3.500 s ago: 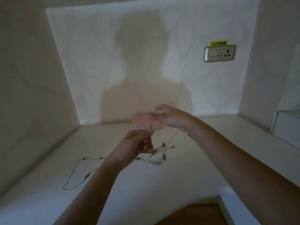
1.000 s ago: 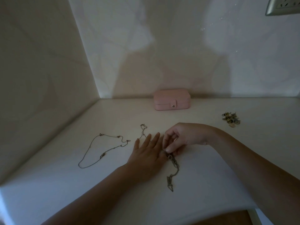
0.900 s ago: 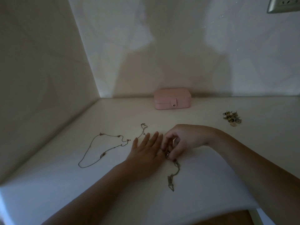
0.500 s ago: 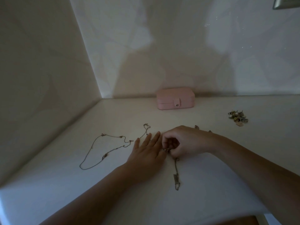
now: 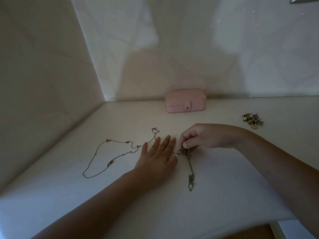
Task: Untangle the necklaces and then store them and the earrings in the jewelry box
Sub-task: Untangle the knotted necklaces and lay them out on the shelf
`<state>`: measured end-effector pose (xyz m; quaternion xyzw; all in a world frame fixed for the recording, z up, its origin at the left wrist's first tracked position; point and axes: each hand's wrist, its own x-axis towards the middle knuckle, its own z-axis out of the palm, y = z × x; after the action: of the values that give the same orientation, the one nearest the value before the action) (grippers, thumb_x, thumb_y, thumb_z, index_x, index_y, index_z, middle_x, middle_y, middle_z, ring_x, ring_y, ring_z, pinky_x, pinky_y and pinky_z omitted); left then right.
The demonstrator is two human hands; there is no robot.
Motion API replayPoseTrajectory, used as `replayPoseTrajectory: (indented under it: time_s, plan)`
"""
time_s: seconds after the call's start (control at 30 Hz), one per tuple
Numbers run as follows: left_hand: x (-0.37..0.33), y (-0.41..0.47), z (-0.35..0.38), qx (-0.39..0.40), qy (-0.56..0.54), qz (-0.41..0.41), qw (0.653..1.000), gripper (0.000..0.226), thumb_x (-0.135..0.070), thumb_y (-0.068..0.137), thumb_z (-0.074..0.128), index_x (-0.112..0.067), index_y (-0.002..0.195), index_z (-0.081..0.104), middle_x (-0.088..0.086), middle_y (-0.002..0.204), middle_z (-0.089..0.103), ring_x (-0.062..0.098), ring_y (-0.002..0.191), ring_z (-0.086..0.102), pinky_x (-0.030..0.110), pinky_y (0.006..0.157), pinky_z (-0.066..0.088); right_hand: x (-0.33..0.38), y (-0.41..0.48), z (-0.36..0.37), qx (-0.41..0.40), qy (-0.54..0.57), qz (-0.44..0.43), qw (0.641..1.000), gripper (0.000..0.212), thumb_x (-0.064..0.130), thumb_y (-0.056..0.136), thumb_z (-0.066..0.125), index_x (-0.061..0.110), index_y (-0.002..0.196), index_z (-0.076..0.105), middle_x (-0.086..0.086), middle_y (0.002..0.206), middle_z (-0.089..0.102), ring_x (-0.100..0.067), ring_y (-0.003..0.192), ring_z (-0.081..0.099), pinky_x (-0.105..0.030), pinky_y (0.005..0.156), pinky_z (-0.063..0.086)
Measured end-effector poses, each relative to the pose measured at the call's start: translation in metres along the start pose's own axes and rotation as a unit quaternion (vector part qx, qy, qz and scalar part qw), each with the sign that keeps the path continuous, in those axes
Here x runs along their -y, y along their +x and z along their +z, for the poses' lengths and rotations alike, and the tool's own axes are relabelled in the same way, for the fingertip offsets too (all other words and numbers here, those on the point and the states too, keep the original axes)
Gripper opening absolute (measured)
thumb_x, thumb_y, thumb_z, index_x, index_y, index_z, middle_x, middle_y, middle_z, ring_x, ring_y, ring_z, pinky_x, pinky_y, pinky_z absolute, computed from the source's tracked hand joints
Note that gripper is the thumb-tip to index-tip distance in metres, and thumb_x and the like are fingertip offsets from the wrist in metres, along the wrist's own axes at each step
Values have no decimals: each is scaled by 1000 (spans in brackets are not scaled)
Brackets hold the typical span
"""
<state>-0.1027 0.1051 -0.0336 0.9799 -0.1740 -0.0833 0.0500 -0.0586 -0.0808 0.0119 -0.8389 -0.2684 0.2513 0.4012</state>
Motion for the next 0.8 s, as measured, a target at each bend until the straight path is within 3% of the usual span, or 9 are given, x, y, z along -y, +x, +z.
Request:
replayPoseTrajectory:
  time_s: [0.07, 0.17, 0.3, 0.43, 0.57, 0.7, 0.8]
  plan:
    - [1, 1, 1, -1, -7, -3, 1000, 55, -35, 103, 15, -27, 151, -11, -7, 159, -17, 13, 145, -19, 42, 117, -13, -2, 2, 2, 40, 97, -15, 994, 15, -2, 94, 50, 5, 91, 62, -12, 87, 64, -14, 79, 62, -25, 81, 50]
    - [2, 0, 3, -4, -9, -2, 1000, 57, -39, 103, 16, -26, 152, -11, -6, 159, -17, 14, 145, -20, 41, 117, -14, -3, 3, 2, 62, 148, -4, 987, 5, 3, 82, 57, 6, 86, 59, -4, 75, 60, -10, 65, 56, -22, 68, 47]
    - [3, -1, 5, -6, 4, 1, 1000, 57, -43, 102, 12, -28, 151, -13, -6, 159, -20, 16, 145, -20, 42, 117, -14, -5, 2, 0, 16, -26, 45, 998, 15, -1, 86, 65, 13, 82, 66, 3, 66, 60, -3, 53, 51, -15, 52, 40]
    - [2, -1, 3, -3, 8, -4, 1000, 67, -48, 89, 2, -29, 151, -12, -6, 159, -19, 17, 146, -19, 43, 117, -12, -4, 0, -2, -19, -77, 39, 996, 16, 8, 81, 74, 23, 76, 71, 13, 54, 53, 0, 47, 41, -16, 45, 28]
    - [0, -1, 3, -5, 14, -6, 1000, 55, -41, 102, 11, -29, 151, -12, -6, 159, -18, 17, 146, -18, 44, 118, -10, -2, -4, -8, 53, -13, -1, 999, 12, 11, 81, 74, 23, 78, 73, 8, 66, 58, -4, 58, 41, -16, 51, 28]
    - [1, -2, 1, -8, 16, -6, 1000, 55, -38, 104, 14, -29, 151, -13, -6, 159, -19, 17, 146, -18, 44, 118, -10, -9, -3, -14, 122, 42, -35, 991, 7, 25, 81, 70, 24, 78, 76, -7, 92, 60, -18, 82, 48, -21, 70, 37]
    - [2, -2, 3, -13, 4, -3, 1000, 54, -36, 104, 15, -29, 151, -11, -6, 159, -18, 17, 146, -18, 42, 118, -11, -12, 0, -16, 106, 113, -31, 987, 11, 10, 82, 69, 18, 85, 76, -2, 86, 69, -8, 71, 55, -15, 66, 43]
